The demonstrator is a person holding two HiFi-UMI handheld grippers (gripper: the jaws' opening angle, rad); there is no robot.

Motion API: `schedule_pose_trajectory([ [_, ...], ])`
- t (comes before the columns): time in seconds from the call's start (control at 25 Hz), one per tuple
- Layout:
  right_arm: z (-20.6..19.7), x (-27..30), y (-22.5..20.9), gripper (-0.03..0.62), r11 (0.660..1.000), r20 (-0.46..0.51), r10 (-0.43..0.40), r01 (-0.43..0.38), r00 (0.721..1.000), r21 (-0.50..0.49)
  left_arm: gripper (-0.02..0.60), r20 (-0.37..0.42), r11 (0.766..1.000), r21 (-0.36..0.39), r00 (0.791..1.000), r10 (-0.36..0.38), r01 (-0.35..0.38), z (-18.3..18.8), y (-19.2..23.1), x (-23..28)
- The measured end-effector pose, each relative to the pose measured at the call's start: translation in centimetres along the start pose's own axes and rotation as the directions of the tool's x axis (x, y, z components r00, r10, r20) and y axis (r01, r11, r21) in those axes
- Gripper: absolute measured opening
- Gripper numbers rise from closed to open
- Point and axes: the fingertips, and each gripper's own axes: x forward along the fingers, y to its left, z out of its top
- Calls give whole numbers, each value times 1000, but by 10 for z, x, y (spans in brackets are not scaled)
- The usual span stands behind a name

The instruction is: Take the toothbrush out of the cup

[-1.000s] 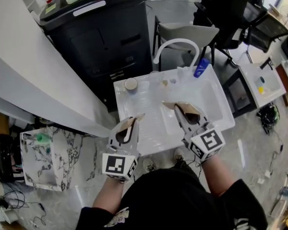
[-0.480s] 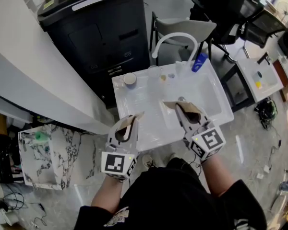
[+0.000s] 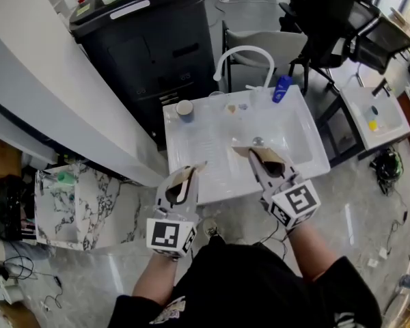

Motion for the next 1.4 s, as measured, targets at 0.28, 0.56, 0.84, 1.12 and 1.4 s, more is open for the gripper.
schedule_pose_trajectory([
  [0.28, -11, -59, 22, 25, 998, 9, 55, -55, 998, -4, 43, -30, 997, 2, 996, 81, -81, -13, -45, -48],
  [0.56, -20, -89, 46, 25, 995, 18, 93, -94, 995, 28, 43, -38, 989, 11, 988, 149, -149, -14, -63, -95],
  [0.84, -19, -89, 84, 25, 993, 15, 108, -109, 994, 39, 43, -21, 985, 13, 985, 174, -173, -6, -49, -133],
  [1.12, -23, -69, 144, 25, 997, 12, 65, -66, 998, 49, 43, -21, 991, 10, 991, 134, -134, -7, -7, -179],
  [1.4, -24, -55, 217, 26, 999, 3, -14, 14, 1000, 37, 43, -22, 999, 2, 999, 49, -49, -15, 40, -228],
])
